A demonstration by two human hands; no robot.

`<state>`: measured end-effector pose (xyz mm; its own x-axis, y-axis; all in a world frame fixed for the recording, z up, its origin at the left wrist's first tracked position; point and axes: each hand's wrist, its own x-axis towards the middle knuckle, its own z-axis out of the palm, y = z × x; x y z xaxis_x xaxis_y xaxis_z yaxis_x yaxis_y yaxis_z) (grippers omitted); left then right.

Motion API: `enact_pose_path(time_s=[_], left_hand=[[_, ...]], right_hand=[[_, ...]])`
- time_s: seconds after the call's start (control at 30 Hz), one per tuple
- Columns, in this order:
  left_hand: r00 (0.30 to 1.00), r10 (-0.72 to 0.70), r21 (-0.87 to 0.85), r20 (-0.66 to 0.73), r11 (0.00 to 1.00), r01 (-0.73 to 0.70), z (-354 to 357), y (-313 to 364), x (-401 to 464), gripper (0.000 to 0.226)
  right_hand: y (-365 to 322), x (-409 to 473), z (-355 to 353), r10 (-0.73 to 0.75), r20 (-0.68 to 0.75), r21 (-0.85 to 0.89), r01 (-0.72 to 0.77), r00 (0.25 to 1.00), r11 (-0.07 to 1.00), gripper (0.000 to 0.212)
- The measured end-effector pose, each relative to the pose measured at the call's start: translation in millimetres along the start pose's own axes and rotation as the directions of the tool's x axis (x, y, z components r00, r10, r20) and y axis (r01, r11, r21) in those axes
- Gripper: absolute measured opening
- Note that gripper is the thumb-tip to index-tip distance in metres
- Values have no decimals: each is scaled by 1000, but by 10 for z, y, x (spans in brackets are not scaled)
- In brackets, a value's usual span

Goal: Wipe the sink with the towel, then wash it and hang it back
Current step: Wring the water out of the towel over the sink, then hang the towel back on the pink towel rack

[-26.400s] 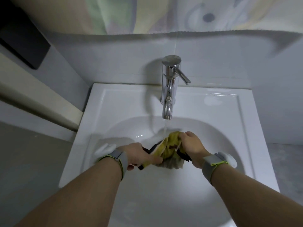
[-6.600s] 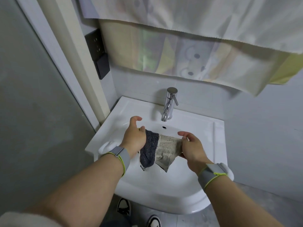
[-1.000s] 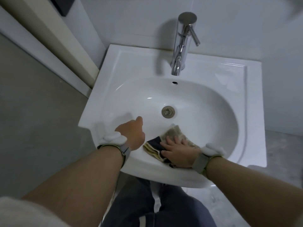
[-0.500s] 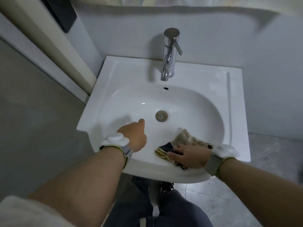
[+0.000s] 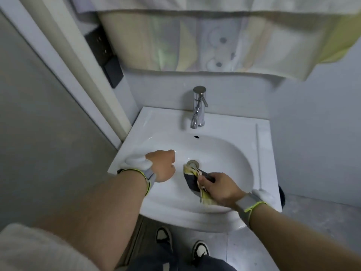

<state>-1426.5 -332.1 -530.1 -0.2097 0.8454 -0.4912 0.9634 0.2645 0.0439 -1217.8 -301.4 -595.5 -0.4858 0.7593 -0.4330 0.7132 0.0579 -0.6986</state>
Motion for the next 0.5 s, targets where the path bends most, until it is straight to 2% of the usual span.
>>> enact_pose_path(time_s=[0.1,0.2,0.37,0.5], left_hand=[[999,4,-19,-35,1000,-5,-254,80,-138,37],[1000,-23,-232,11,972,25,-474,172,-241,57],[999,12,-607,43,795,17,-783,318,-480,75],[997,40,-741,-65,668,-75,-918,328,-654,59]], right_hand=[[-256,-23,-186,11,-98,118,1,995,993,44],[-518,-92,-330,-23,-190,176,57,982,983,43],[-918,-242,-411,-85,-316,279,178,945,944,45],[-1262,-502,-389,-137,-398,265,256,907,929,37]])
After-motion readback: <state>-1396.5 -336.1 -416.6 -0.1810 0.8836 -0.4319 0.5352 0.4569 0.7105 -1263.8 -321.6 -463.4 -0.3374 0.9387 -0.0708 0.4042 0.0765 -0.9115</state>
